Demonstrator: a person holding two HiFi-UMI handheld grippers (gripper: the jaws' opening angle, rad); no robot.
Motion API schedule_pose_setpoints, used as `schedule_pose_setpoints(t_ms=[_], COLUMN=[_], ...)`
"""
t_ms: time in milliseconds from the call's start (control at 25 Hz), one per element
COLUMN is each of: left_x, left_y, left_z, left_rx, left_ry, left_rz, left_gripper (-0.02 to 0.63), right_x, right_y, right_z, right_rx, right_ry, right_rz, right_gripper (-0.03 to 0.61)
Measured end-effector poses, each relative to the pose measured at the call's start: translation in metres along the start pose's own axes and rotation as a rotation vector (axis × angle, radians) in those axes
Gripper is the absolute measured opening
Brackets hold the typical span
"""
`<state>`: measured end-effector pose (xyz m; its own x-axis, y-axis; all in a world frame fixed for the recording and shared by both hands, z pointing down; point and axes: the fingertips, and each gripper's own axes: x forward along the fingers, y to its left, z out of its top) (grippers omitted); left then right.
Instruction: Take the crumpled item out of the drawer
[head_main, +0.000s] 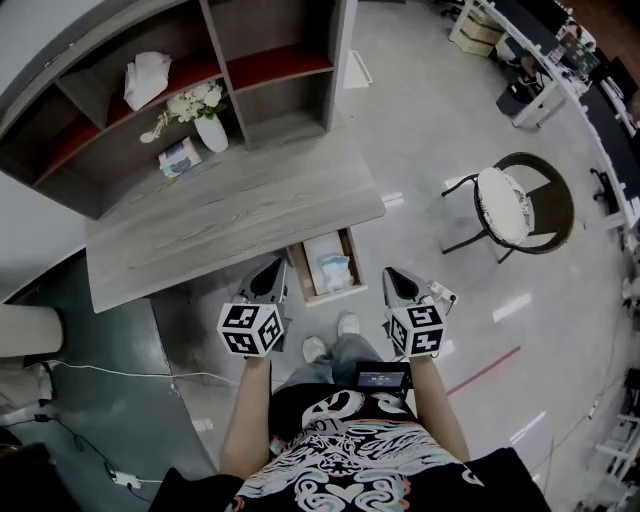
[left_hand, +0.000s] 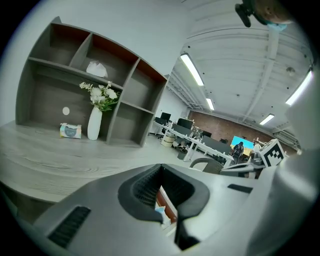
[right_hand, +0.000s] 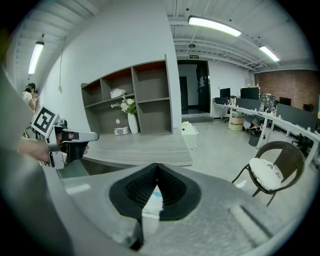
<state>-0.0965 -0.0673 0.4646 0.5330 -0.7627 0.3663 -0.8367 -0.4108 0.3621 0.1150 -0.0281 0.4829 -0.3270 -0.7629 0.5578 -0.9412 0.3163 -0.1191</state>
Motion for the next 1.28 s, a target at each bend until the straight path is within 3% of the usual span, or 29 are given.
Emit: schedule_pose_setpoints(t_ms=[240, 520, 1280], left_x=[0.007, 0.011, 0.038], left_y=[-0.002, 0.005, 0.021], left_z=[0.008, 0.005, -0.032], left_rx=[0.016, 0.025, -0.001], left_ry=[-0.008, 0.021, 0.131], left_rz=[0.003, 0.031, 0.050], left_gripper=[0.000, 0.000, 0.000], right_x=[0.008, 0.020, 0.060], right_y=[0.005, 0.018, 0.013], right_z=[0.005, 0.006, -0.025], right_rx=[-0.023, -0.041, -0.056], right_ry=[-0.002, -0.012, 0.101], right_rz=[0.023, 0.115, 0.153], right_gripper=[0.005, 0.005, 0.005])
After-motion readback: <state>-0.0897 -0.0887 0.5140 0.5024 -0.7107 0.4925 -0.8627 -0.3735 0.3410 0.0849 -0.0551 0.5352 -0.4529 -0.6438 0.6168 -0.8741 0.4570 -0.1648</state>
